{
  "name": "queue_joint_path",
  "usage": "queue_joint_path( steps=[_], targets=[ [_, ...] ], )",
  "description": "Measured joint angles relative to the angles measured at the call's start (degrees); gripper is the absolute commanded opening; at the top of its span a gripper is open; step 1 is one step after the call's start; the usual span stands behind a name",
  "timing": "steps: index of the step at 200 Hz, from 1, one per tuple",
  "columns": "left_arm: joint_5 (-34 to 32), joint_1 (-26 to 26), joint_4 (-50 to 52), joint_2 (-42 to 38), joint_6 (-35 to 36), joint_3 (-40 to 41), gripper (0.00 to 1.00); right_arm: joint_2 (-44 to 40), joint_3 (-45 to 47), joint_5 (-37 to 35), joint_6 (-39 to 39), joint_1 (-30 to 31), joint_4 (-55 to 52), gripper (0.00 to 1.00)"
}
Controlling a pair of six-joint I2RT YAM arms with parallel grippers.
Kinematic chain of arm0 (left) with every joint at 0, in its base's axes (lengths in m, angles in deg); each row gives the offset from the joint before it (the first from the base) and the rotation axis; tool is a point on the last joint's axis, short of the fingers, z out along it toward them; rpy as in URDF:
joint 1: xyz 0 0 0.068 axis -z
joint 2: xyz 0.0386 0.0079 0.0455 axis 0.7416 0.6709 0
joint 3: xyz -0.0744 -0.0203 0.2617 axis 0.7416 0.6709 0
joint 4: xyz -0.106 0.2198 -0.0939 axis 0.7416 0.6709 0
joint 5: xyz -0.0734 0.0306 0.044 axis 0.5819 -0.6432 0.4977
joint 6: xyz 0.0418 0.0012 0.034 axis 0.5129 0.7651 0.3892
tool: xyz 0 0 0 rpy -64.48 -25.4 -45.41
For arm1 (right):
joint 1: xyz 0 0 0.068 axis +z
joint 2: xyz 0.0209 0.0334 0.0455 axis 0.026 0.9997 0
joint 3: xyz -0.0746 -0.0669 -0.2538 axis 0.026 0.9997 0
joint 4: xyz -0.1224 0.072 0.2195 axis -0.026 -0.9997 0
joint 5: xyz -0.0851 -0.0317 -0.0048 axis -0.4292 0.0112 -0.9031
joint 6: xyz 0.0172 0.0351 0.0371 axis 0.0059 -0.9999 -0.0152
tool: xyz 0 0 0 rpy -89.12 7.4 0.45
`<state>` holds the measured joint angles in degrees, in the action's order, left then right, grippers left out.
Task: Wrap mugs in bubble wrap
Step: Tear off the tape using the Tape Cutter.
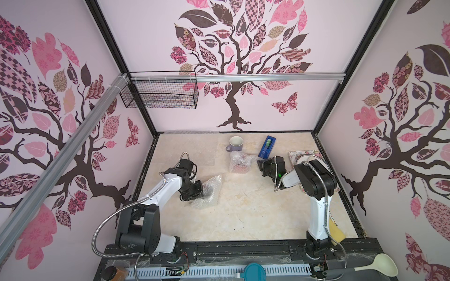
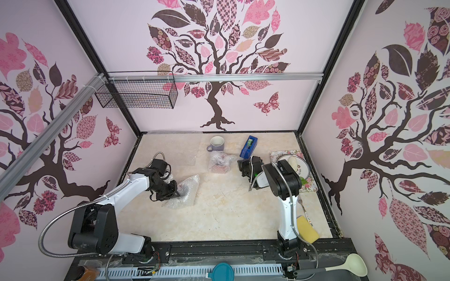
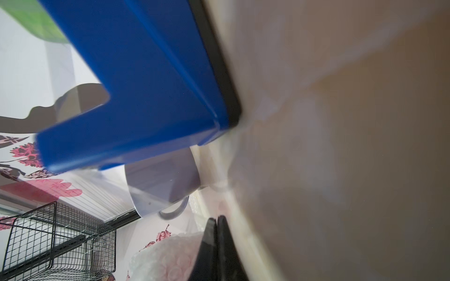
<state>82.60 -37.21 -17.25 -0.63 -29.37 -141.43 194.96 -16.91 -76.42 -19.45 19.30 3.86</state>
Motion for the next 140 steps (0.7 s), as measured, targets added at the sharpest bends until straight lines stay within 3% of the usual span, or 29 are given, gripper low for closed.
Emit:
queue_joint_path(
  steps=[78, 140],
  targets=[
    [-0.15, 0.74, -0.17, -1.4, -1.11, 0.59, 0.0, -2.54, 3.93, -2.14, -4.04, 2.21, 0.39, 0.0],
    [-0.15, 1.73, -1.03, -1.6, -1.51, 1.88, 0.0, -6.12, 2.71, -4.72, -6.78, 2.6, -11.13, 0.0]
  ],
)
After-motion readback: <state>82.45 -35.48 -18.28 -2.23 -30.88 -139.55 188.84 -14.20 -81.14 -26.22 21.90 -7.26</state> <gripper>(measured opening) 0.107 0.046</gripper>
